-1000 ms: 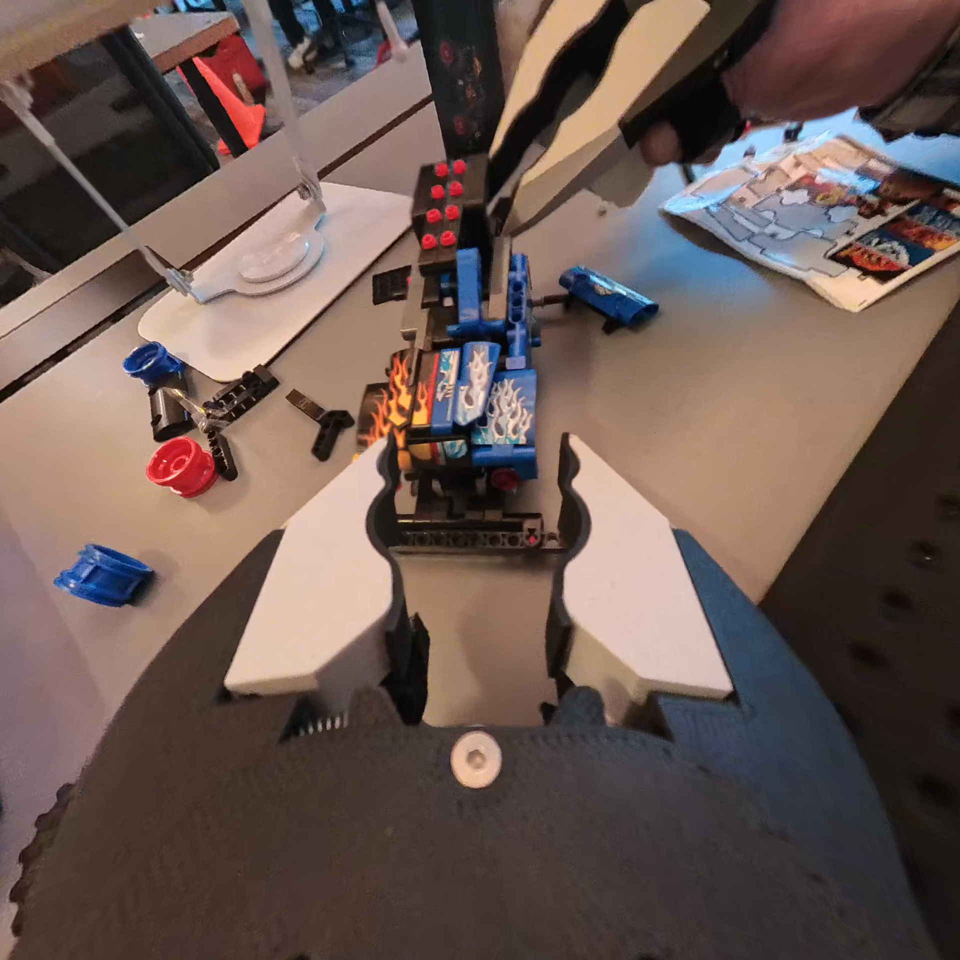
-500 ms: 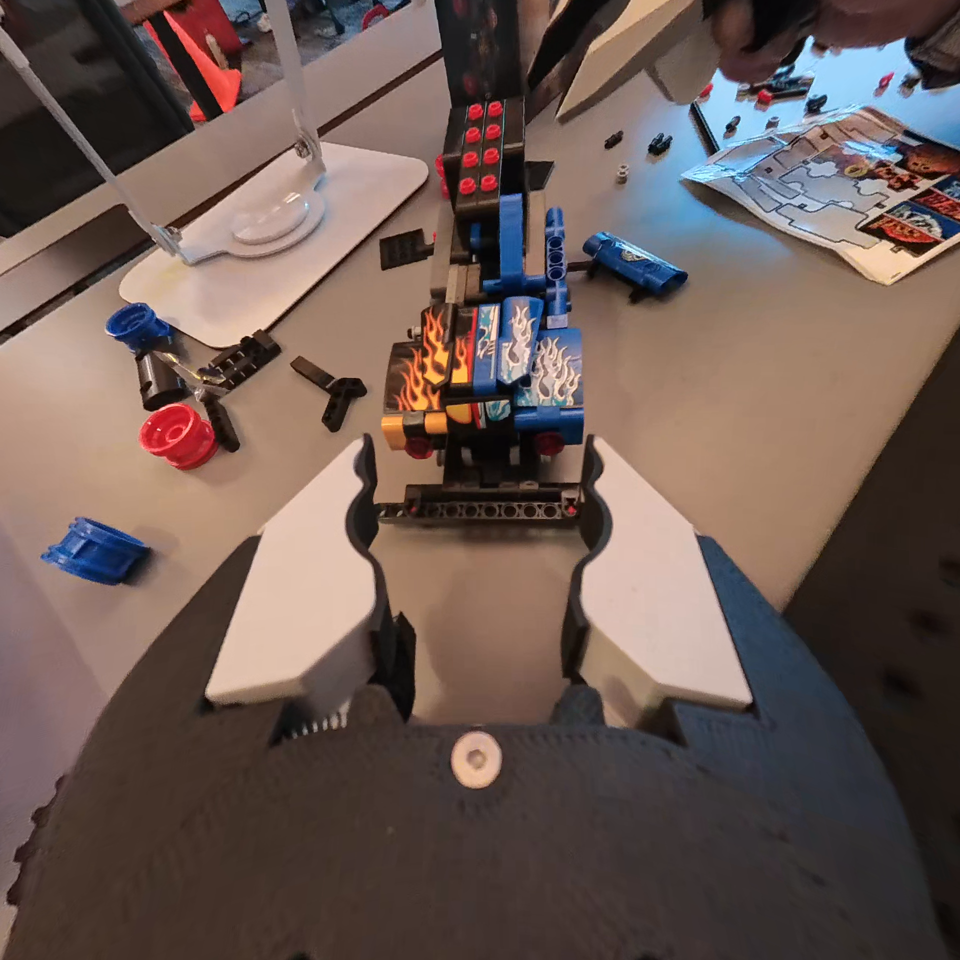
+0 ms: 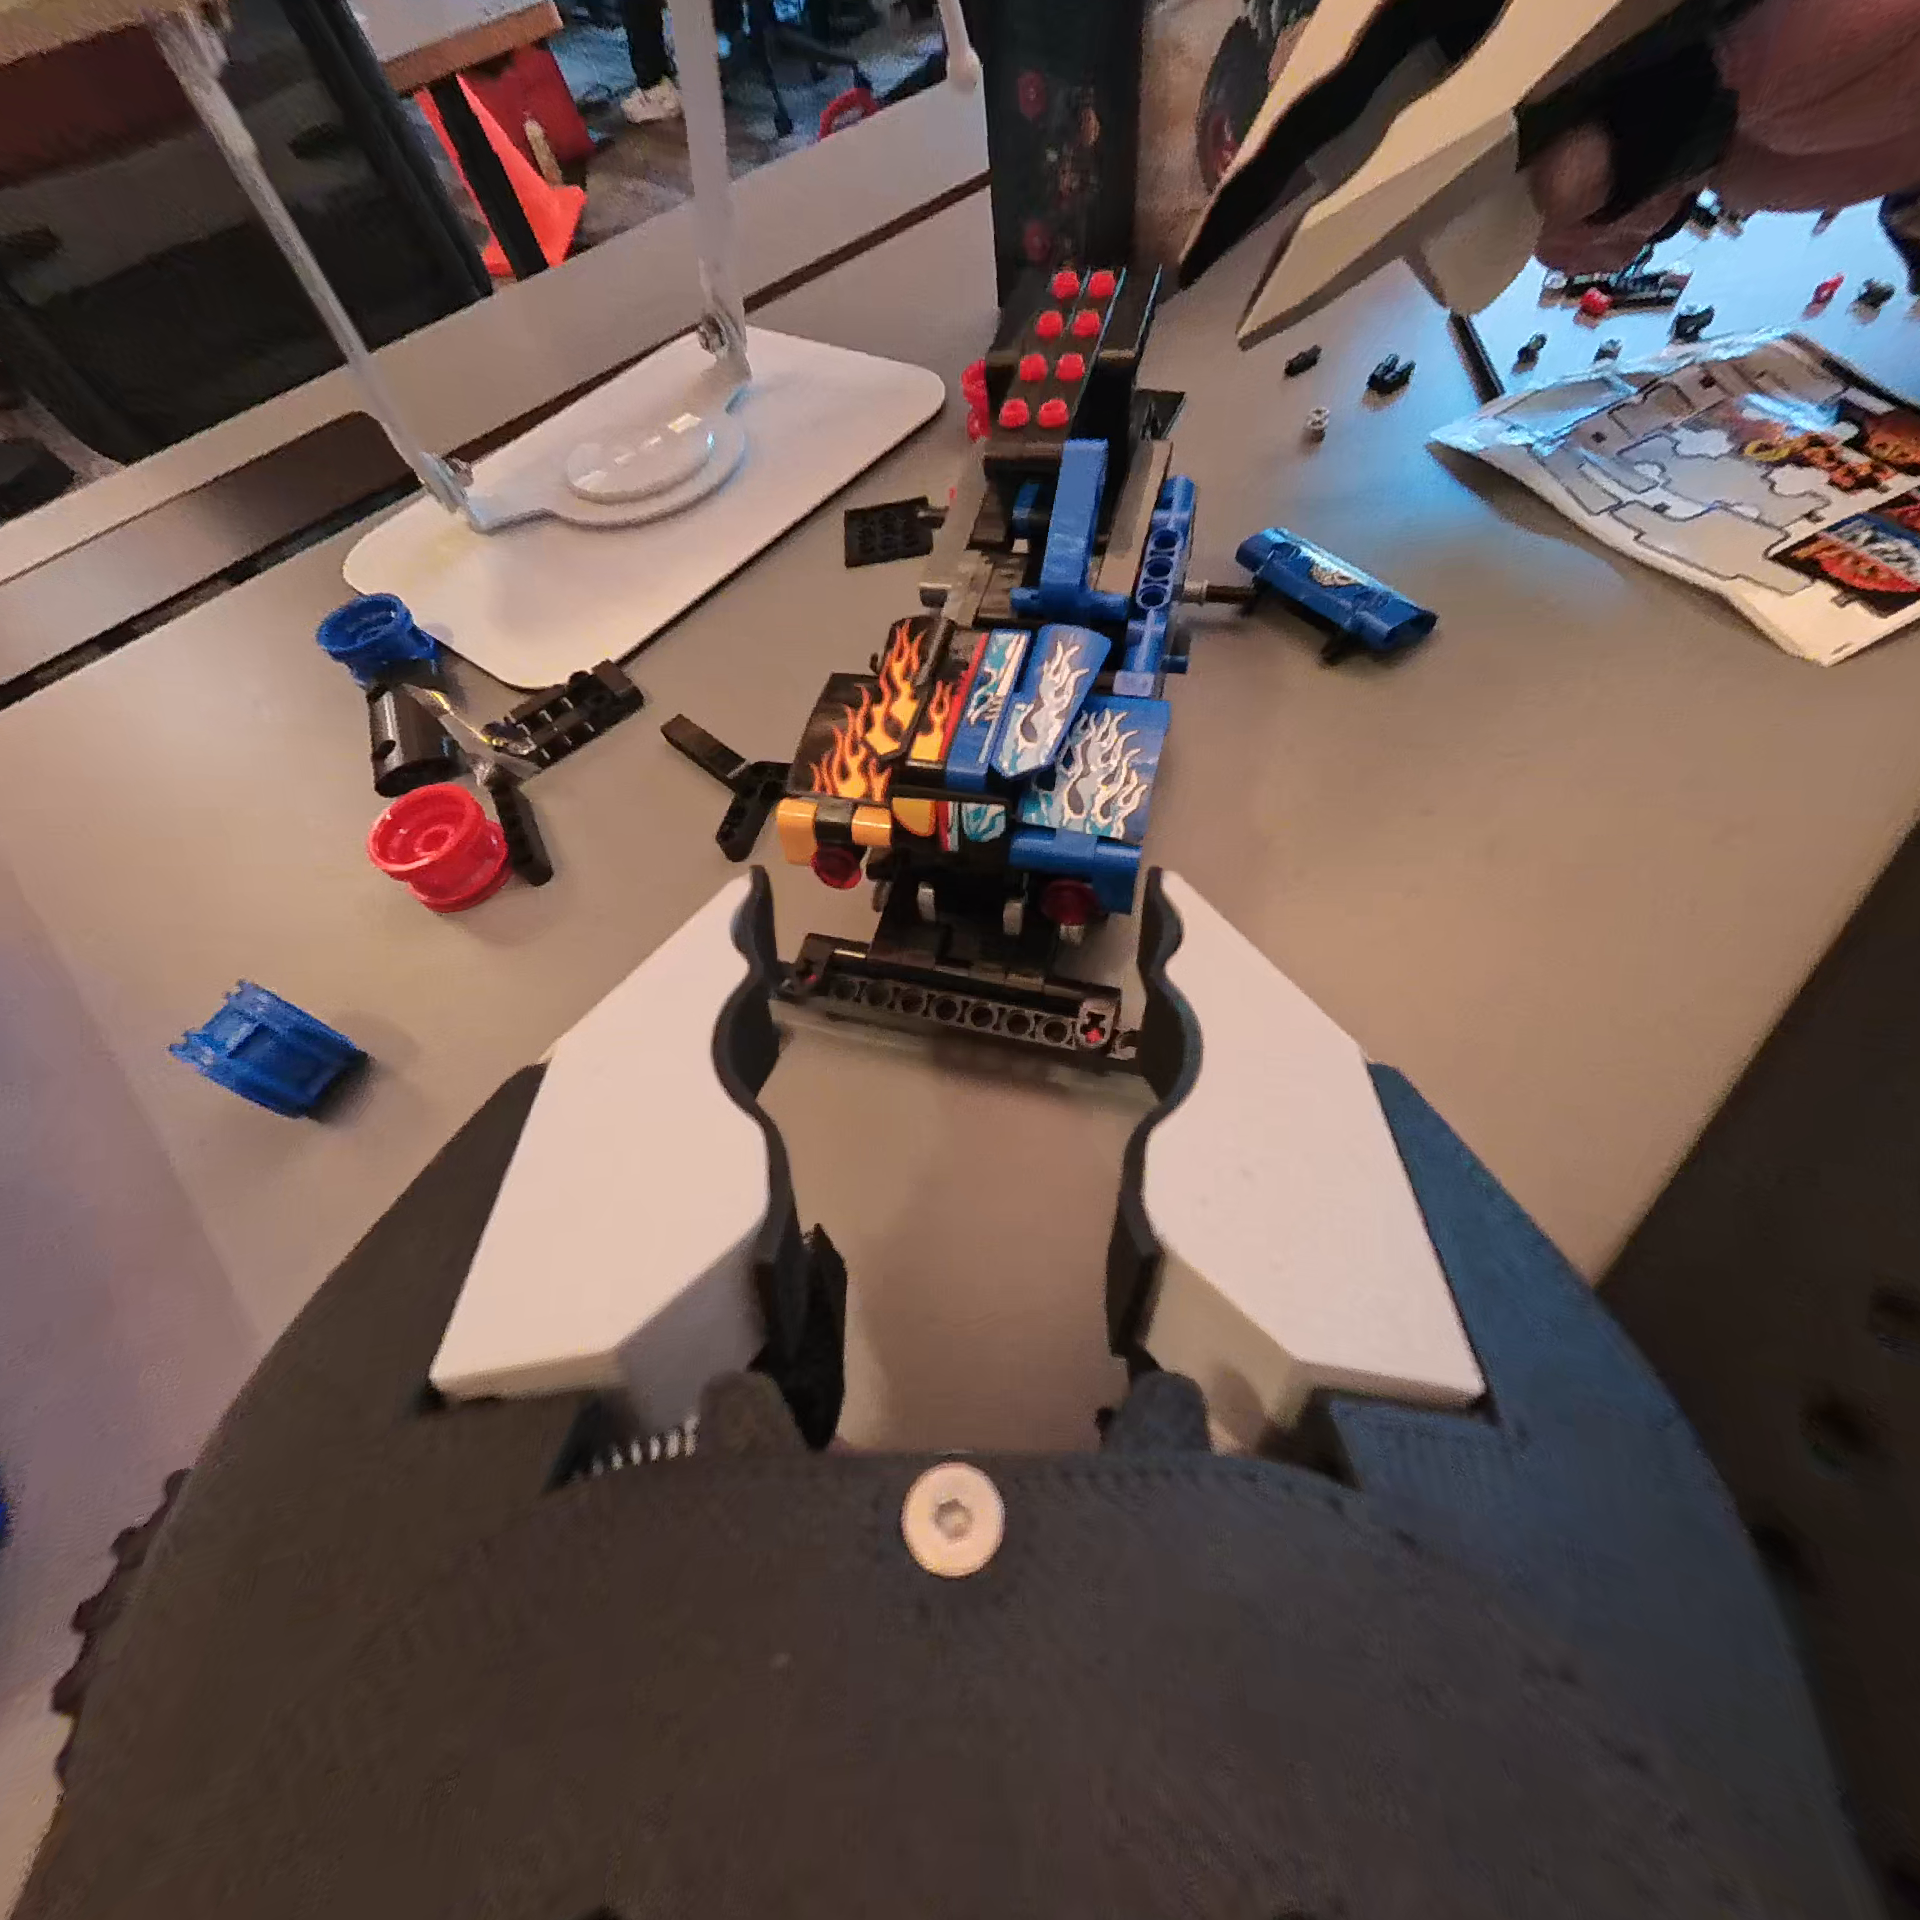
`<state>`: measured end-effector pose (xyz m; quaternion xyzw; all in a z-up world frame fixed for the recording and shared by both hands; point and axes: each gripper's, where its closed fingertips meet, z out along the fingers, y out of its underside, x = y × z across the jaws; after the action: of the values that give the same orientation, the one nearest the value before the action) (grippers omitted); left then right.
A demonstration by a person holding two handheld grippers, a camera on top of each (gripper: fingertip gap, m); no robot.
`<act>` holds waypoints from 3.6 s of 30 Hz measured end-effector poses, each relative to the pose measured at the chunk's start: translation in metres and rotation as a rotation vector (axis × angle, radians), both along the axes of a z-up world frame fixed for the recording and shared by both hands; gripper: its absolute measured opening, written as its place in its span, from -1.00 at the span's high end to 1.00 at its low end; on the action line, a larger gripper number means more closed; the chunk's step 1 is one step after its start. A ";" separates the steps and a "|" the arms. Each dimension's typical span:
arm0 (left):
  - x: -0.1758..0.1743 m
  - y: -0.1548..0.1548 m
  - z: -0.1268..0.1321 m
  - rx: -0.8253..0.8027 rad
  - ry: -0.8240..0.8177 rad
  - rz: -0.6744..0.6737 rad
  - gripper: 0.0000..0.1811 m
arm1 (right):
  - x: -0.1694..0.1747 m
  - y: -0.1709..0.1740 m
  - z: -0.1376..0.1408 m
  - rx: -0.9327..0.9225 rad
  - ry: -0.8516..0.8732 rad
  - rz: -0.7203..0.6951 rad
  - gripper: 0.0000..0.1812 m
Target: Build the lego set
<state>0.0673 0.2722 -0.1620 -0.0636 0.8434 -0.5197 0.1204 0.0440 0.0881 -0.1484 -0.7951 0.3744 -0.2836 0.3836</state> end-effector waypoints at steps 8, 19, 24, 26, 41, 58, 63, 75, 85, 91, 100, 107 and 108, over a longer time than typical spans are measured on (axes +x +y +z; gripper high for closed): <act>0.000 0.000 -0.012 0.072 -0.020 0.006 0.19 | -0.020 0.018 -0.031 -0.007 0.164 0.146 0.65; 0.004 0.001 -0.007 0.047 -0.042 0.033 0.28 | -0.036 0.036 -0.045 -0.061 0.227 0.251 0.59; 0.003 0.000 -0.009 0.049 -0.021 0.025 0.21 | -0.044 0.037 -0.047 -0.005 0.275 0.285 0.50; 0.004 0.000 -0.012 0.068 -0.017 0.028 0.19 | -0.047 0.036 -0.050 -0.014 0.290 0.291 0.45; 0.002 0.000 -0.023 0.129 0.029 0.014 0.18 | -0.065 0.053 -0.061 -0.047 0.347 0.399 0.64; -0.017 -0.004 -0.029 0.176 -0.029 -0.078 0.22 | -0.074 0.054 -0.060 -0.054 0.364 0.449 0.72; -0.013 -0.004 -0.030 0.181 -0.041 -0.055 0.20 | -0.071 0.052 -0.054 -0.037 0.342 0.434 0.67; -0.019 -0.005 -0.033 0.194 -0.014 -0.097 0.31 | -0.083 0.063 -0.058 -0.057 0.372 0.499 0.71; -0.022 -0.005 -0.033 0.197 -0.011 -0.116 0.35 | -0.084 0.067 -0.059 -0.045 0.371 0.517 0.70; -0.022 -0.005 -0.034 0.198 -0.012 -0.115 0.35 | -0.083 0.067 -0.059 -0.036 0.368 0.515 0.72; -0.020 -0.005 -0.033 0.197 -0.009 -0.100 0.31 | -0.079 0.067 -0.059 -0.050 0.357 0.501 0.74; -0.016 -0.005 -0.033 0.194 -0.017 -0.072 0.23 | -0.080 0.070 -0.059 -0.049 0.357 0.510 0.81; -0.016 -0.005 -0.033 0.195 -0.018 -0.072 0.24 | -0.082 0.071 -0.059 -0.047 0.359 0.520 0.83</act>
<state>0.0518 0.2673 -0.1947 -0.0167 0.8906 -0.4397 0.1148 -0.0377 0.1594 -0.2076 -0.9102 0.2135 -0.0397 0.3527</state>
